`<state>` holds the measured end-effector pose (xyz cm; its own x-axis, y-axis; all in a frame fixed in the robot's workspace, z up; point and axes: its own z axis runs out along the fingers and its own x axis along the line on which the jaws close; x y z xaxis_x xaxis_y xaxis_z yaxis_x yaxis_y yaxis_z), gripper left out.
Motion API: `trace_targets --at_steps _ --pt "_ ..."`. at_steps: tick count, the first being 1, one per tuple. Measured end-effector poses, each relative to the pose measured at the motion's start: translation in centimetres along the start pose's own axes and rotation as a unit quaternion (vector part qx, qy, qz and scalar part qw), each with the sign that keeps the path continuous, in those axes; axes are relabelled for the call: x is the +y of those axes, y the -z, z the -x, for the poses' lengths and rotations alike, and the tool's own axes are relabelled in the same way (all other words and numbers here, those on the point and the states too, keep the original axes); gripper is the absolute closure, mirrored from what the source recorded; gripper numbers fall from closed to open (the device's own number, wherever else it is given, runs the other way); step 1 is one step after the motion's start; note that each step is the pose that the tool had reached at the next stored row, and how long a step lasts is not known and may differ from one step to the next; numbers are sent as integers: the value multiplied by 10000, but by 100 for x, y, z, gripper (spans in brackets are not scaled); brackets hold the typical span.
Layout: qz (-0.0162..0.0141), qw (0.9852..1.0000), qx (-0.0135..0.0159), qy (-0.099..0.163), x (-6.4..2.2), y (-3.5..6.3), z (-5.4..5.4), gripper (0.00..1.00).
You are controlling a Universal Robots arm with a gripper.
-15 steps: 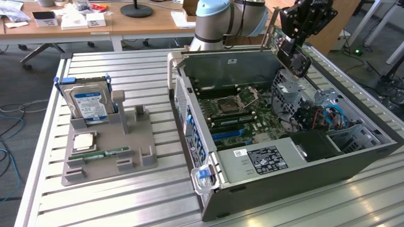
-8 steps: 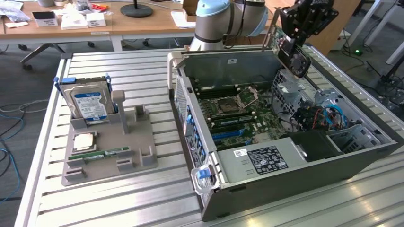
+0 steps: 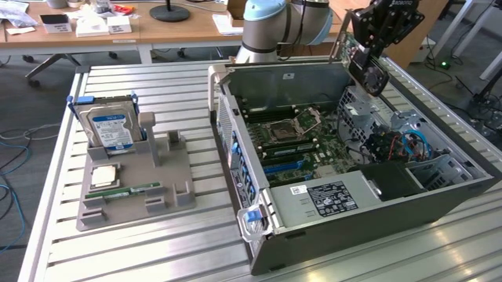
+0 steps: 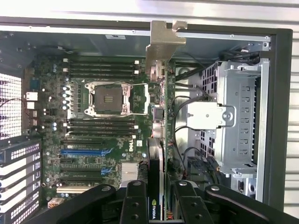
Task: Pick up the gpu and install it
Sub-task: 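Pick up the gpu and move the gpu toward the slot, then insert the gpu into the slot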
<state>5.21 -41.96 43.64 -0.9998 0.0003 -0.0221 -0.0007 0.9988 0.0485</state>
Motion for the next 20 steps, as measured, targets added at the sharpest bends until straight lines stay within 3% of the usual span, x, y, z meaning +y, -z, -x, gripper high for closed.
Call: trace_targets --at_steps 20 --pt "0 10000 1 18 -12 0 12 74"
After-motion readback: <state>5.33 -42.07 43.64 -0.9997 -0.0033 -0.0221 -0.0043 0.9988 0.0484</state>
